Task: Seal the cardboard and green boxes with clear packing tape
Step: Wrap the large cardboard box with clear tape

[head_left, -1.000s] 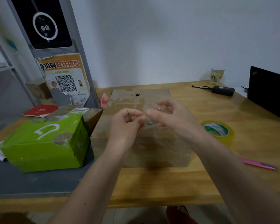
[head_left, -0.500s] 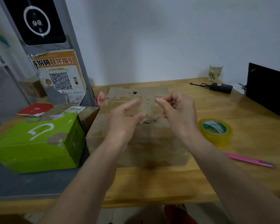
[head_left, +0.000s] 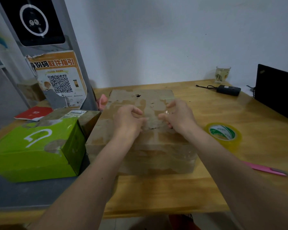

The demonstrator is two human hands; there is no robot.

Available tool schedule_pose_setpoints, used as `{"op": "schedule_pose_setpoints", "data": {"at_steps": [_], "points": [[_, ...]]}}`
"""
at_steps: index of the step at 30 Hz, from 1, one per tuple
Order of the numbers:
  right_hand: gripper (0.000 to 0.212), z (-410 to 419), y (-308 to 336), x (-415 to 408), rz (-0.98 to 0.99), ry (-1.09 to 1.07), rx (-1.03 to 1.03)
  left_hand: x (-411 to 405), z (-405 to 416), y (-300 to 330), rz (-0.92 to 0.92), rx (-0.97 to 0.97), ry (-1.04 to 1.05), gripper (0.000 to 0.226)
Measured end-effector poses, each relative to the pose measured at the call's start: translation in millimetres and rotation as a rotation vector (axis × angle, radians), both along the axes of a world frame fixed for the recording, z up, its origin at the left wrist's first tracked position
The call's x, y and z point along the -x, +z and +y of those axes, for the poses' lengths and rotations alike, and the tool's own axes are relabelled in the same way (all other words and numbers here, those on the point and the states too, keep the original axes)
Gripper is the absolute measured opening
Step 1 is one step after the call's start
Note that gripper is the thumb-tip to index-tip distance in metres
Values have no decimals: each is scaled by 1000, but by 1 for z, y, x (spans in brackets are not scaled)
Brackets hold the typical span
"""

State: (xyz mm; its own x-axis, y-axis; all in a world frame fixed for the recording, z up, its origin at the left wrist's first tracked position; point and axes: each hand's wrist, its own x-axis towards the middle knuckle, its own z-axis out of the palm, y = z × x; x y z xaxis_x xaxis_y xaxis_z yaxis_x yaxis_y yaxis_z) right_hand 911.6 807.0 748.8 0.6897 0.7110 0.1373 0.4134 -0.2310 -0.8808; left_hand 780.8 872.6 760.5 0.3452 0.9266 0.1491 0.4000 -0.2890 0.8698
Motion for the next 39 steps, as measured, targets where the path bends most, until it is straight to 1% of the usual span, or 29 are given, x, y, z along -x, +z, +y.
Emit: {"op": "schedule_pose_setpoints", "data": {"at_steps": [1, 2, 4, 10, 12, 14, 16, 18, 20, 21, 22, 23, 24, 25, 26, 27, 28, 30, 32, 34, 39], "points": [[37, 2, -1, -2, -69, -14, 43, -2, 2, -2, 41, -28, 6, 22], [38, 3, -1, -3, -154, -25, 83, -3, 3, -3, 80, -58, 9, 21], [34, 2, -3, -2, -281, -5, 136, -5, 3, -4, 141, -105, 9, 18], [26, 1, -5, 2, -520, 70, 220, -6, -1, -6, 310, -240, 23, 16], [24, 3, -6, 4, -590, 89, 249, -7, -5, -5, 400, -284, 3, 20], [19, 4, -8, 5, -642, 106, 275, -6, -9, -3, 506, -340, 12, 31], [14, 5, -9, 4, -687, 116, 286, -2, -9, -1, 554, -359, 52, 42], [13, 5, -10, 3, -710, 122, 296, 7, -6, 0, 551, -353, 91, 48], [12, 7, -10, 3, -708, 118, 307, 18, -7, -1, 545, -396, 127, 48], [13, 7, -10, 3, -705, 115, 311, 23, -11, -2, 522, -427, 105, 48], [13, 7, -10, 3, -704, 110, 314, 27, -17, -3, 485, -444, 28, 47], [13, 7, -10, 4, -703, 105, 313, 28, -24, -4, 462, -447, -102, 44], [12, 7, -9, 4, -700, 102, 314, 29, -31, -5, 505, -458, -252, 43], [12, 7, -9, 5, -697, 104, 317, 27, -37, -7, 628, -489, -378, 48], [13, 6, -8, 6, -692, 112, 323, 24, -40, -10, 784, -516, -455, 61], [15, 5, -8, 5, -680, 124, 326, 19, -42, -12, 922, -522, -471, 75], [16, 4, -7, 4, -660, 140, 321, 14, -43, -13, 1020, -510, -449, 87], [17, 1, -5, 2, -619, 171, 309, 4, -46, -13, 1112, -472, -380, 105], [17, -2, -4, 0, -604, 184, 305, -3, -48, -13, 1132, -444, -336, 117], [18, -2, -6, -1, -607, 179, 294, -4, -47, -13, 1123, -440, -331, 121], [19, -1, -9, 2, -646, 133, 292, 14, -46, -15, 1122, -469, -311, 112]]}}
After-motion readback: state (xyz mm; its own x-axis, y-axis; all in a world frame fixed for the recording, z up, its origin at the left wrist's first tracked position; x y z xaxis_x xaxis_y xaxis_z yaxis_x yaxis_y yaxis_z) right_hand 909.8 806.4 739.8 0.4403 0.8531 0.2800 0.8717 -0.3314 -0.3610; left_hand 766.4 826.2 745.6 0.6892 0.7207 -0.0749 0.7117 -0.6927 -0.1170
